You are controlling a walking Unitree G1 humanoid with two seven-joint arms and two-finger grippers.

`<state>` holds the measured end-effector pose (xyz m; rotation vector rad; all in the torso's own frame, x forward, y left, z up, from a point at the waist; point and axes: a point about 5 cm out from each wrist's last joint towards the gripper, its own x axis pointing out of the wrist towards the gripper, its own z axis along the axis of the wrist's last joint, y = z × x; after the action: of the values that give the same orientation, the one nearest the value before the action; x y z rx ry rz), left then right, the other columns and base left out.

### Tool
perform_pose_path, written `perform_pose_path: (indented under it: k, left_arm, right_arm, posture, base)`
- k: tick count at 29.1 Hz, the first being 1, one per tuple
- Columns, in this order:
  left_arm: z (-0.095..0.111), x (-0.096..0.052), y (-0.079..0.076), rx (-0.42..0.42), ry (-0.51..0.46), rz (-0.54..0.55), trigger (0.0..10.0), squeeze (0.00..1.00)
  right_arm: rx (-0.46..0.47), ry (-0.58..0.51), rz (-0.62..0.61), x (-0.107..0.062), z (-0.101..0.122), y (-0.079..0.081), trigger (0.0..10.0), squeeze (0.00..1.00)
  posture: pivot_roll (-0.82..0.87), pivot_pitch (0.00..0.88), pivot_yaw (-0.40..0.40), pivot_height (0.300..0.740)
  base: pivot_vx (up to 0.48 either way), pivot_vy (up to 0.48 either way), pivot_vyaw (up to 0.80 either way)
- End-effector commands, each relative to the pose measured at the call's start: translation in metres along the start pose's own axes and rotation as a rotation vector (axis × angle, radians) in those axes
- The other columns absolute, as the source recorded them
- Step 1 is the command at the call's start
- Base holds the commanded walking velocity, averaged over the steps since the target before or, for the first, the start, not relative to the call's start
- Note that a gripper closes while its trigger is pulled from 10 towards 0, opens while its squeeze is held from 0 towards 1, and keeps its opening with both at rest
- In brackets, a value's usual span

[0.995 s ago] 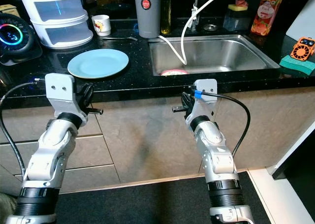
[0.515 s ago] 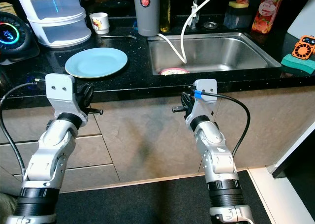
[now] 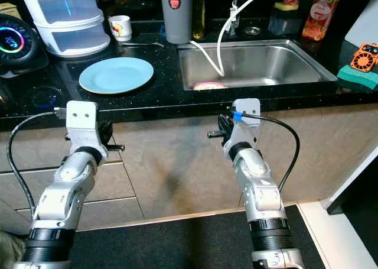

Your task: Kitchen organization

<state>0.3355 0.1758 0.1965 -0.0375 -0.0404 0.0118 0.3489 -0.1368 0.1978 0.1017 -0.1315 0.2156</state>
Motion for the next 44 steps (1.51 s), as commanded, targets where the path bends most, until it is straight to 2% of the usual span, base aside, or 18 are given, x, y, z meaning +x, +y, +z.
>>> perform_pose_path:
  k: [1,2,4,6,9,13,19,28,44]
  left_arm:
    - [-0.006,0.0,0.0,-0.036,0.032,-0.028,10.0,0.0]
    - [-0.006,0.0,0.0,-0.036,0.032,-0.028,10.0,0.0]
    - [-0.007,-0.001,0.0,0.03,0.029,-0.038,10.0,0.0]
    - [-0.006,-0.001,-0.001,0.059,0.029,-0.045,10.0,0.0]
    - [-0.004,-0.001,-0.002,0.073,0.017,-0.061,10.0,0.0]
    - [0.002,-0.002,-0.008,0.19,-0.017,-0.114,10.0,0.0]
    - [0.018,0.0,-0.003,0.15,-0.102,-0.075,10.0,0.0]
    - [0.026,-0.001,0.006,0.127,-0.146,-0.015,10.0,0.0]
    - [0.035,-0.003,0.008,0.13,-0.195,-0.014,10.0,0.0]
  right_arm:
    - [0.015,0.052,-0.011,-0.004,-0.012,0.0,10.0,0.0]
    - [0.015,0.052,-0.011,-0.004,-0.012,0.0,10.0,0.0]
    - [0.014,0.058,-0.013,-0.005,-0.014,-0.001,10.0,0.0]
    - [0.01,0.063,-0.018,-0.006,-0.015,-0.001,10.0,0.0]
    - [-0.004,0.049,-0.03,-0.006,-0.013,-0.003,10.0,0.0]
    - [-0.015,0.001,-0.047,-0.003,-0.004,-0.006,10.0,0.0]
    - [-0.024,-0.007,-0.046,-0.002,-0.001,-0.007,10.0,0.0]
    - [-0.025,-0.034,-0.028,0.0,0.006,-0.003,10.0,0.0]
    - [-0.02,-0.076,0.008,0.005,0.016,0.003,10.0,0.0]
  posture:
    - [-0.06,0.114,0.018,0.74]
    - [-0.06,0.114,0.018,0.74]
    - [-0.06,0.113,0.018,0.74]
    - [-0.06,0.112,0.017,0.74]
    - [-0.06,0.112,0.017,0.74]
    - [-0.06,0.111,0.017,0.74]
    - [-0.06,0.109,0.02,0.74]
    - [-0.06,0.107,0.018,0.74]
    - [-0.06,0.086,0.01,0.74]
  base:
    - [0.0,0.0,0.0]
    - [0.0,0.0,0.0]
    - [0.0,0.0,0.0]
    - [0.0,0.0,0.0]
    - [0.0,0.0,0.0]
    - [0.0,0.0,0.0]
    - [0.0,0.0,0.0]
    - [0.0,0.0,0.0]
    - [0.0,0.0,0.0]
